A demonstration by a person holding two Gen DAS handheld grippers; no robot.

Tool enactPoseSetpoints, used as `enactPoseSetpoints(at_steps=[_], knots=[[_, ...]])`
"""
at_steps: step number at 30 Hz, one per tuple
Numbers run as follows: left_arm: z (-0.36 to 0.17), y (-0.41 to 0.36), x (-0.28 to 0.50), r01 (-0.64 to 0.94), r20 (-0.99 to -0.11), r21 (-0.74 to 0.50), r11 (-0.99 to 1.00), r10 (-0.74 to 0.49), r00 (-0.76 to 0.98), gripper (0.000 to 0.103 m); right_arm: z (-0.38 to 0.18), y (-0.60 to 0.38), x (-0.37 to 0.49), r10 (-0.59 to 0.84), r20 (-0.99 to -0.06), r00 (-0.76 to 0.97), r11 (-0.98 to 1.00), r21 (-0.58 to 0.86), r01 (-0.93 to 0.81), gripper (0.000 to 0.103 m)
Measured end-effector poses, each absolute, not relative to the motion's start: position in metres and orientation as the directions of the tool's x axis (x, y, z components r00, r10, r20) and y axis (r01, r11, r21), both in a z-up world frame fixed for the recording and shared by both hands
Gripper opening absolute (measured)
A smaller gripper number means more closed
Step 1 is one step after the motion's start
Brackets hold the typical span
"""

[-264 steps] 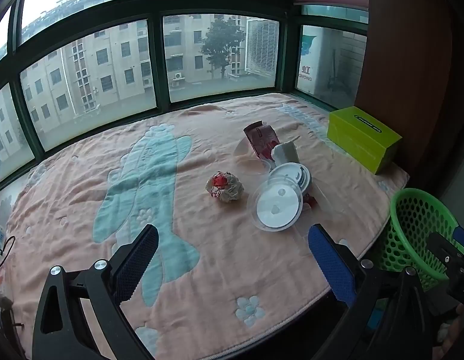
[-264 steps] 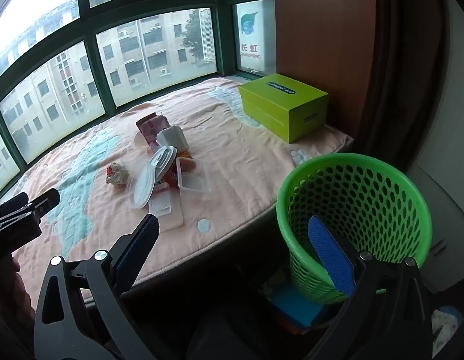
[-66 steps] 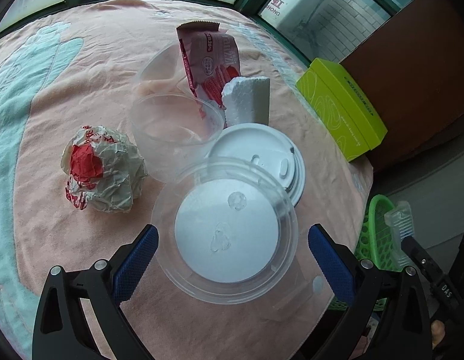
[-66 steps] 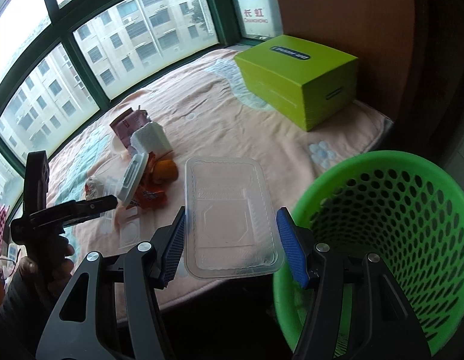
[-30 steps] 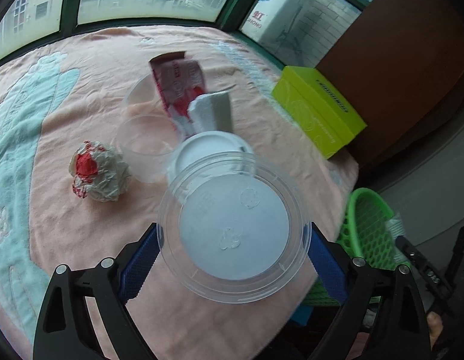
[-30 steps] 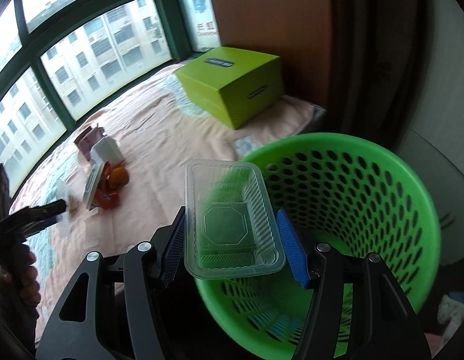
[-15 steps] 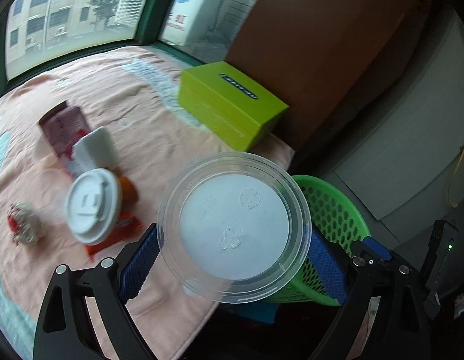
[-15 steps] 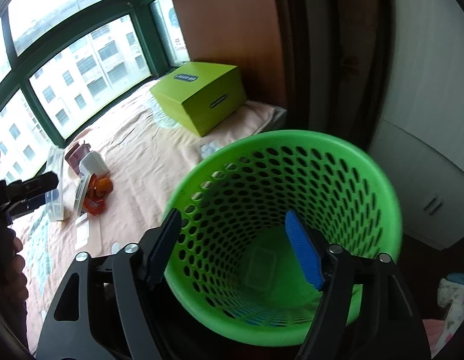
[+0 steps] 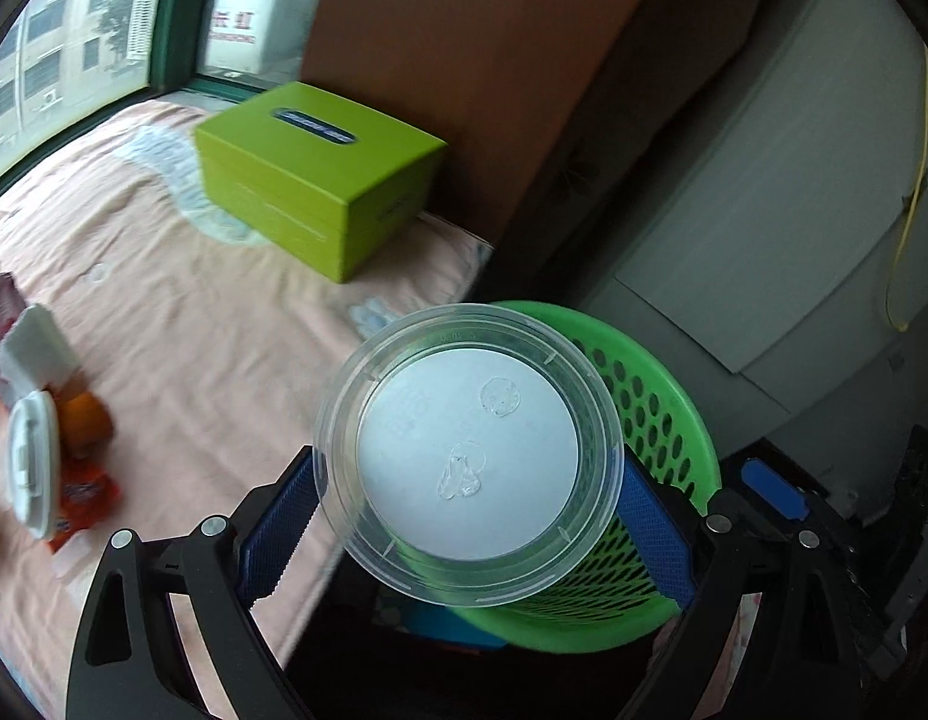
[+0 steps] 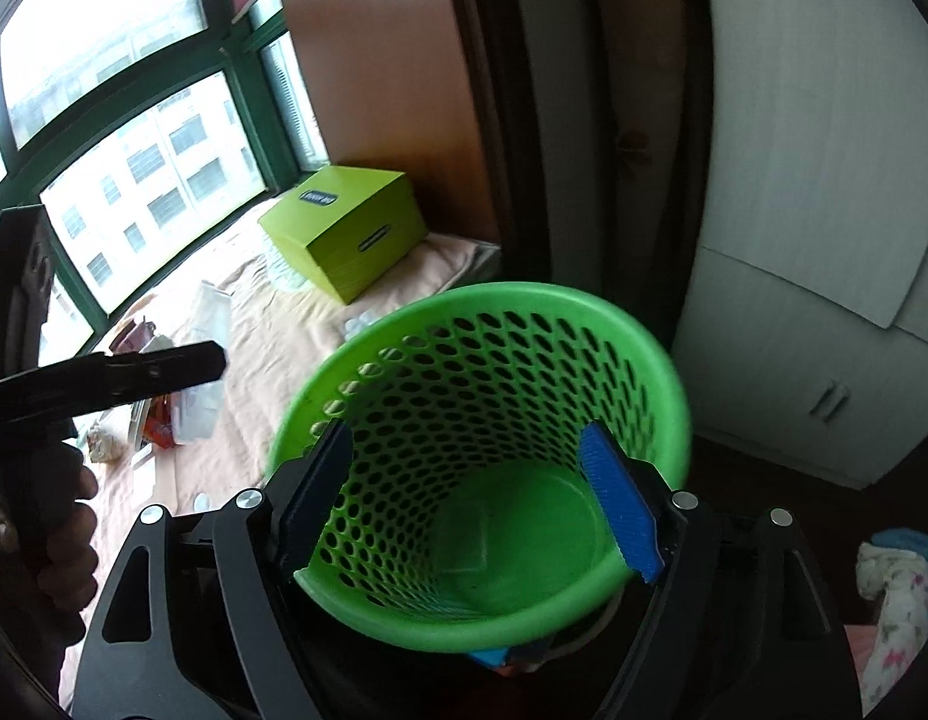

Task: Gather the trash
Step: 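Carry both items over the green basket and open both tools to drop them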

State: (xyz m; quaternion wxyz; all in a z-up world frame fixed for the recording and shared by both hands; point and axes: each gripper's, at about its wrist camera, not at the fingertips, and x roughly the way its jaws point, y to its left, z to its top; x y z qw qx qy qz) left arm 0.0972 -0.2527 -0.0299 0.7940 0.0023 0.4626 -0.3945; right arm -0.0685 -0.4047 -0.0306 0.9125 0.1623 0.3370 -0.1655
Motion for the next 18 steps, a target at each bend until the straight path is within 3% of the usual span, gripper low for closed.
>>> enactPoseSetpoints(at_steps=[10, 18], knots=[[-0.032, -0.284, 0.08, 0.674, -0.738, -0.367, 0.641, -0.642, 0.208, 0.095, -0.031, -0.414, -0.082, -0.21, -0.664, 0.718, 0.875, 0.2, 0.441, 0.08], [-0.025, -0.247, 0.083, 0.62, -0.735, -0.348, 0.703, -0.615, 0.285, 0.096, -0.026, -0.397, -0.07, -0.179, -0.657, 0.732, 0.898, 0.195, 0.394, 0.08]])
